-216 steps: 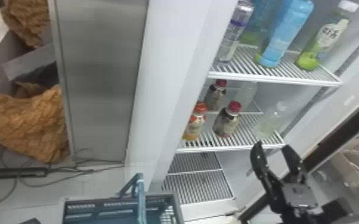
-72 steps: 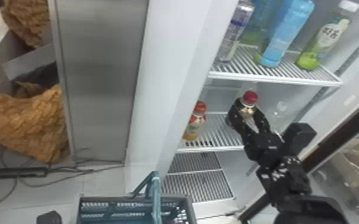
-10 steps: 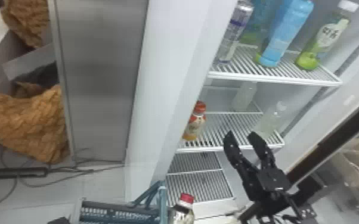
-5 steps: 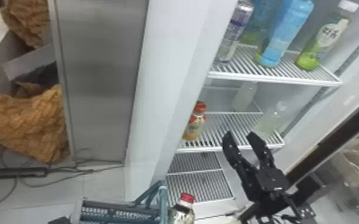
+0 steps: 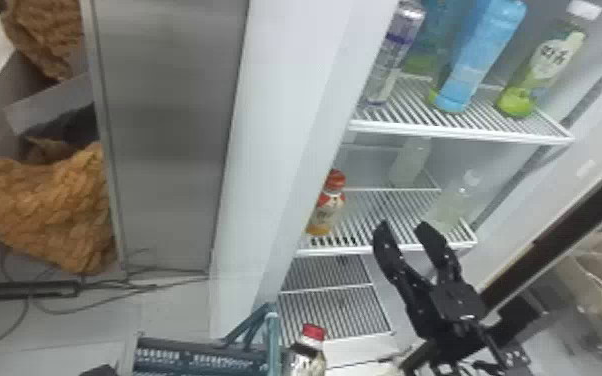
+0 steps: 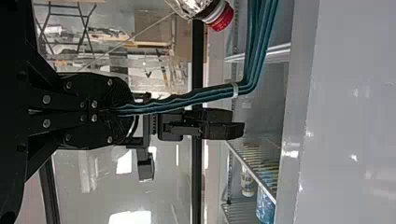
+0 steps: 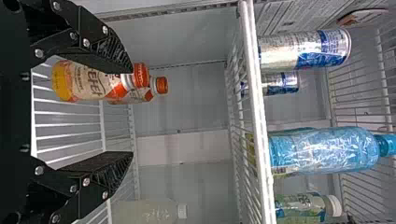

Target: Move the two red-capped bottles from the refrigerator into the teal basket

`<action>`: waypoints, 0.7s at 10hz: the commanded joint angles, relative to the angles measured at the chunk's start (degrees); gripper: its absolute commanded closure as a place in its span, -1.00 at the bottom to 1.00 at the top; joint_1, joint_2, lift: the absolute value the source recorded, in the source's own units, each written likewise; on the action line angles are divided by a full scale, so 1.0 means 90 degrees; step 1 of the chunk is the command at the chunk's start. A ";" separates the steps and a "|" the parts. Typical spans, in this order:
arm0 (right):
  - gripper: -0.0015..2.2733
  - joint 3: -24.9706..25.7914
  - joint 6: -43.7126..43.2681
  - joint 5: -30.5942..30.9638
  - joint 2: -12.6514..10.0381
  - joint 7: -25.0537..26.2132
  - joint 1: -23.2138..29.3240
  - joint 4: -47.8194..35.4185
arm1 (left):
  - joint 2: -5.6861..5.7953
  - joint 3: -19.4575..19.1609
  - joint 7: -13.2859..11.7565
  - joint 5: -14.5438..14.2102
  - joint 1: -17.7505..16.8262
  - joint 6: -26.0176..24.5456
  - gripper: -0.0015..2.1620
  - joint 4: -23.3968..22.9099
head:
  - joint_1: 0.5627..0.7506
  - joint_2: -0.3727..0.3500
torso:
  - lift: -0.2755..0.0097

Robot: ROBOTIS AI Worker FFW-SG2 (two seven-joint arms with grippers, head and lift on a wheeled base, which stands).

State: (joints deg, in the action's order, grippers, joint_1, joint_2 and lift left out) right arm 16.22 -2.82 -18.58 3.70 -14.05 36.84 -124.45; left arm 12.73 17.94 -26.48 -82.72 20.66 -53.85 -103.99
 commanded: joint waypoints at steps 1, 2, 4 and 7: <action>-0.63 0.0001 0.0000 -0.0043 0.0009 -0.0001 0.0016 -0.0024 | -0.0008 -0.0013 -0.0007 0.0000 0.0016 0.0000 0.06 0.0000 | 0.41 -0.94 | -0.64; -0.64 0.0001 0.0000 -0.0043 0.0009 0.0009 0.0016 -0.0024 | -0.0008 -0.0013 -0.0007 0.0000 0.0016 0.0000 0.06 0.0000 | 0.41 -0.94 | -0.64; -0.64 0.0001 0.0000 -0.0068 0.0009 -0.0001 0.0016 -0.0024 | 0.0002 0.0013 -0.0017 0.0000 0.0001 0.0047 0.06 0.0000 | 0.41 -0.94 | -0.64; -0.64 -0.0037 0.0000 -0.0068 0.0019 -0.0001 0.0000 0.0007 | 0.0012 0.0025 -0.0007 0.0000 -0.0031 0.0015 0.06 0.0000 | 0.41 -0.94 | -0.64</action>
State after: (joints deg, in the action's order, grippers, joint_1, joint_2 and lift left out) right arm 15.97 -2.82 -19.21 3.86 -14.05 36.85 -124.49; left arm 12.76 18.12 -26.55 -82.72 20.43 -53.70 -103.99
